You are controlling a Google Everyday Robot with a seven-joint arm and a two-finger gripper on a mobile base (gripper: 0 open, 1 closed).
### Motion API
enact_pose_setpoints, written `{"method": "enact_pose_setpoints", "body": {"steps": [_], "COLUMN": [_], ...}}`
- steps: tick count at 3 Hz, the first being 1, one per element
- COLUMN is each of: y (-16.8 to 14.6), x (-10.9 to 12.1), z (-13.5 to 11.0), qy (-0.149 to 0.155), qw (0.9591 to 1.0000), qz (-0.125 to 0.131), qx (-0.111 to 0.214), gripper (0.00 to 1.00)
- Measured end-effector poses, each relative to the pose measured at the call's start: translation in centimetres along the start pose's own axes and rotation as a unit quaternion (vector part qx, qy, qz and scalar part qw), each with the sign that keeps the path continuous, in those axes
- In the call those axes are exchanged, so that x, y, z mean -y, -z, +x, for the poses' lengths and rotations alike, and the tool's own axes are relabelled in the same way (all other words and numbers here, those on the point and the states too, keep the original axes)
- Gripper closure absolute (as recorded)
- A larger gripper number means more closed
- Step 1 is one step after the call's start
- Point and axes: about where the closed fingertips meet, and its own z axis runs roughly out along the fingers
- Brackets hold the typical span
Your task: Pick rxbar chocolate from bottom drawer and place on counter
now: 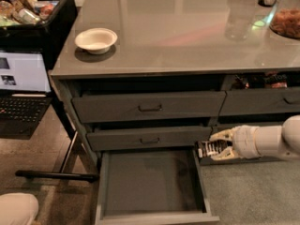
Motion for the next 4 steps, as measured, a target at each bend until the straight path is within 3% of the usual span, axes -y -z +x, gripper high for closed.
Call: {"method": "enact_pose_setpoints", "body": {"steps": [1, 2, 3, 4], "y": [6.1, 9.9, 9.9, 10.2], "x": [3.5, 7.4, 7.4, 9.3], "z": [-6.6, -13.0, -13.0, -13.1], "qy": [0.041, 0.048, 0.048, 0.019], "qw": [0.9983, 0.9934, 0.9934, 0.9937], "qz": [0.020, 0.010, 0.010, 0.031], "qx": [0.036, 0.103, 0.103, 0.106], "gripper": [1.00, 1.00, 1.00, 1.00]}}
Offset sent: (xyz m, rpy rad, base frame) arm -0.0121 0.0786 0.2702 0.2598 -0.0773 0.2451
